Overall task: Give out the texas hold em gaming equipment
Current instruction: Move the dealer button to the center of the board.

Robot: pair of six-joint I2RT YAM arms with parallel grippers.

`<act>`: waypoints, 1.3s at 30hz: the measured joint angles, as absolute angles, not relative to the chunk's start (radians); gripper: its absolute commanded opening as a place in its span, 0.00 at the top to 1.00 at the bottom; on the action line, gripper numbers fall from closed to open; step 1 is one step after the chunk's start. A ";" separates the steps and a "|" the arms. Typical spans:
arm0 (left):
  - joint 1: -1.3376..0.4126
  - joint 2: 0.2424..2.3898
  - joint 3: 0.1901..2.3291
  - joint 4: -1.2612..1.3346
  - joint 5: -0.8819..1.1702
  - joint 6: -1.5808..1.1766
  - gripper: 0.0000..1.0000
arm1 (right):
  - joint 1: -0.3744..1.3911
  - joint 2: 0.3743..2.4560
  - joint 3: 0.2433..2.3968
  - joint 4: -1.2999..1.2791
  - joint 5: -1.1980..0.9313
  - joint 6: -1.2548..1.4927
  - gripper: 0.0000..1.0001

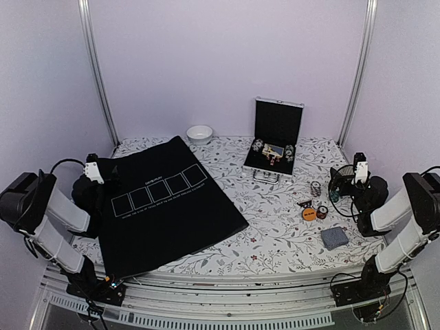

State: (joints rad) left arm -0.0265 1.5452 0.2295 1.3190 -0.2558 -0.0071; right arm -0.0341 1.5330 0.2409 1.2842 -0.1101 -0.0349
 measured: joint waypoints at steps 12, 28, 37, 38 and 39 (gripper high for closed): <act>-0.027 1.541 0.232 1.304 -0.252 -0.006 0.02 | -0.034 1.530 0.241 1.277 -0.110 -0.035 0.01; -0.130 0.974 0.805 0.517 -0.108 -0.109 0.02 | -0.034 1.026 0.704 0.434 -0.149 0.085 0.01; -0.429 1.041 0.969 0.124 0.102 -0.054 0.02 | 0.002 1.114 0.954 -0.043 -0.370 0.196 0.18; -0.456 1.063 0.974 0.090 0.115 -0.044 0.02 | 0.036 1.137 0.983 -0.107 -0.352 0.206 0.19; -0.480 1.084 0.978 0.061 0.122 -0.036 0.02 | 0.076 1.159 1.006 -0.158 -0.332 0.210 0.20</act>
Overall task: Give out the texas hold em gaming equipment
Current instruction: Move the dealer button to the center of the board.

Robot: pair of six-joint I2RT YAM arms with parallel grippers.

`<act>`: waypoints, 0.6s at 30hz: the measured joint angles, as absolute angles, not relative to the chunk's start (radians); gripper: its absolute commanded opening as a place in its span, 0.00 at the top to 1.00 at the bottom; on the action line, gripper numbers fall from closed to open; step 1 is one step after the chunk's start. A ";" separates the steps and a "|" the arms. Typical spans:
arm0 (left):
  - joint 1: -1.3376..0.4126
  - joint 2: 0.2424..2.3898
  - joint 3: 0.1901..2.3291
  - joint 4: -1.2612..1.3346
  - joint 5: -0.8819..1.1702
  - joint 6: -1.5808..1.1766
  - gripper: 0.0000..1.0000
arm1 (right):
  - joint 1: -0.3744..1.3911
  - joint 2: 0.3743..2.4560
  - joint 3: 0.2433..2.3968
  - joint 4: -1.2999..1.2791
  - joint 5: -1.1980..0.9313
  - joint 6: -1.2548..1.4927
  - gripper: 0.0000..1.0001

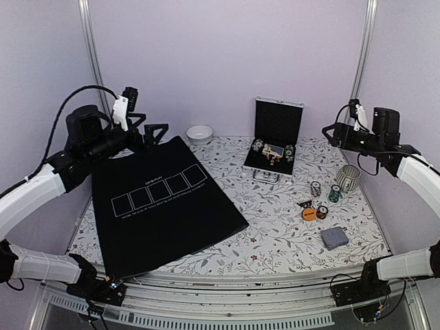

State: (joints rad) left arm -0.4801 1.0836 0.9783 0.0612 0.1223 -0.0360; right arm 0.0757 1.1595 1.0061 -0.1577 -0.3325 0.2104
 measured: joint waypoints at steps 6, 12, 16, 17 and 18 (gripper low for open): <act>-0.554 1.142 0.980 -0.043 0.181 0.001 0.02 | 0.373 1.344 1.156 -0.487 -0.080 0.218 0.24; -0.562 1.134 0.936 -0.039 0.199 0.027 0.02 | 0.453 1.503 1.167 -0.721 0.040 0.238 0.25; -0.562 1.133 0.906 -0.039 0.198 0.042 0.02 | 0.452 1.562 1.153 -0.795 0.057 0.249 0.18; -0.562 1.133 0.899 -0.039 0.198 0.046 0.02 | 0.452 1.573 1.152 -0.806 0.059 0.248 0.17; -0.562 1.133 0.893 -0.039 0.198 0.051 0.02 | 0.452 1.589 1.152 -0.813 0.061 0.247 0.16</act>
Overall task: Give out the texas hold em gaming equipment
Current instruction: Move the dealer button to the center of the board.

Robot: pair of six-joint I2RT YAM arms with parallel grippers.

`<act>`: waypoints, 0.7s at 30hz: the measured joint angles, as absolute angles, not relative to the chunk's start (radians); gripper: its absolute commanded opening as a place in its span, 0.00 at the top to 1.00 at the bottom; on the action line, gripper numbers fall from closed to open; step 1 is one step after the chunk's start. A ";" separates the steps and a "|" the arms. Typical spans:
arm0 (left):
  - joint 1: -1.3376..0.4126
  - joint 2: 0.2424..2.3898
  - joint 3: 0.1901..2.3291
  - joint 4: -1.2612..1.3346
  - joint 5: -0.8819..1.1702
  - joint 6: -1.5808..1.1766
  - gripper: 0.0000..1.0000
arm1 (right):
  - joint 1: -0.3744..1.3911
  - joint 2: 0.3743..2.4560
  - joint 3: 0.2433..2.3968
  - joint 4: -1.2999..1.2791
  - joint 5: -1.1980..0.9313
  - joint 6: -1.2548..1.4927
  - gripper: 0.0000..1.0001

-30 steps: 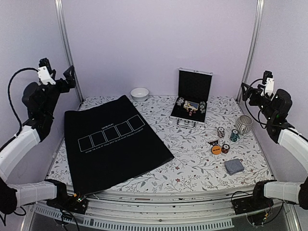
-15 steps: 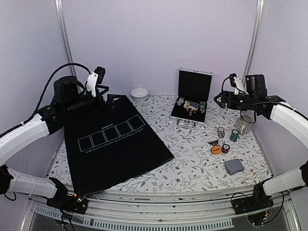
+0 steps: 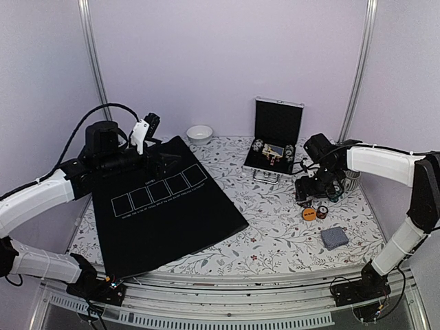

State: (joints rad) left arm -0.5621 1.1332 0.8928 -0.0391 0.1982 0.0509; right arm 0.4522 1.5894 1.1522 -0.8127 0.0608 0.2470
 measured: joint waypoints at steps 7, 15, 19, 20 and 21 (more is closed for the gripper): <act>-0.562 1.134 0.883 -0.039 0.198 0.070 0.02 | 0.452 1.726 1.174 -0.823 0.074 0.208 0.12; -0.562 1.133 0.875 -0.039 0.189 0.087 0.02 | 0.452 1.837 1.235 -0.833 0.088 0.162 0.12; -0.562 1.133 0.872 -0.039 0.189 0.094 0.02 | 0.450 1.866 1.272 -0.832 0.096 0.145 0.12; -0.562 1.133 0.872 -0.039 0.188 0.097 0.02 | 0.450 1.871 1.277 -0.831 0.096 0.141 0.12; -0.562 1.133 0.872 -0.039 0.187 0.098 0.02 | 0.449 1.872 1.279 -0.831 0.097 0.137 0.12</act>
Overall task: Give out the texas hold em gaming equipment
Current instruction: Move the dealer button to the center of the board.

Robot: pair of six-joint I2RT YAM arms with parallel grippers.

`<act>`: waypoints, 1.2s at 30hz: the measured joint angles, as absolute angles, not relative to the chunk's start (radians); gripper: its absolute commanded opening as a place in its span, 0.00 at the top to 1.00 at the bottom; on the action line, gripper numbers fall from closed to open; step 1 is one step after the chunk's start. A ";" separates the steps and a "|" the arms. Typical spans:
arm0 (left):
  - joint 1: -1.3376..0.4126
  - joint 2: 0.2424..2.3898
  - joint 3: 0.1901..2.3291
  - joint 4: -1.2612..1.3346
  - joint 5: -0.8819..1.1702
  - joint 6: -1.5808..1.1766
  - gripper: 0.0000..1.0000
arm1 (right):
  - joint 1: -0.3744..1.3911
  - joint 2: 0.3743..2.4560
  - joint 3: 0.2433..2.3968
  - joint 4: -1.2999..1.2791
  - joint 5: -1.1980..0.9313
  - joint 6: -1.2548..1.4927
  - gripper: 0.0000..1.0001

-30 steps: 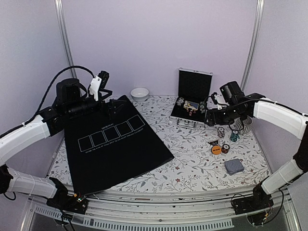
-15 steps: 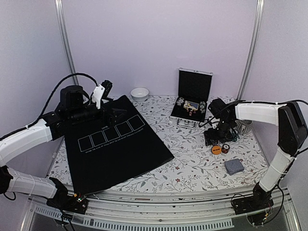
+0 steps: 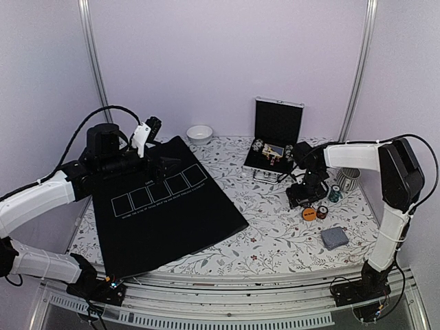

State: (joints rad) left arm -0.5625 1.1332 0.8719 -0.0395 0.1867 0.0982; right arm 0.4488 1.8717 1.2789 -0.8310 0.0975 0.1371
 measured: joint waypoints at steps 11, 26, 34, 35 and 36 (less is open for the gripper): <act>-0.562 1.132 0.868 -0.039 0.173 0.110 0.02 | 0.410 1.872 1.280 -0.850 0.096 0.126 0.16; -0.562 1.132 0.867 -0.039 0.171 0.124 0.02 | 0.415 1.920 1.261 -0.853 0.059 0.126 0.24; -0.562 1.124 0.864 -0.038 0.170 0.131 0.02 | 0.479 1.924 1.261 -0.853 0.012 0.142 0.31; -0.562 1.121 0.862 -0.038 0.169 0.132 0.02 | 0.490 1.924 1.261 -0.854 0.008 0.147 0.31; -0.562 1.119 0.860 -0.038 0.168 0.132 0.02 | 0.502 1.924 1.261 -0.854 0.005 0.151 0.31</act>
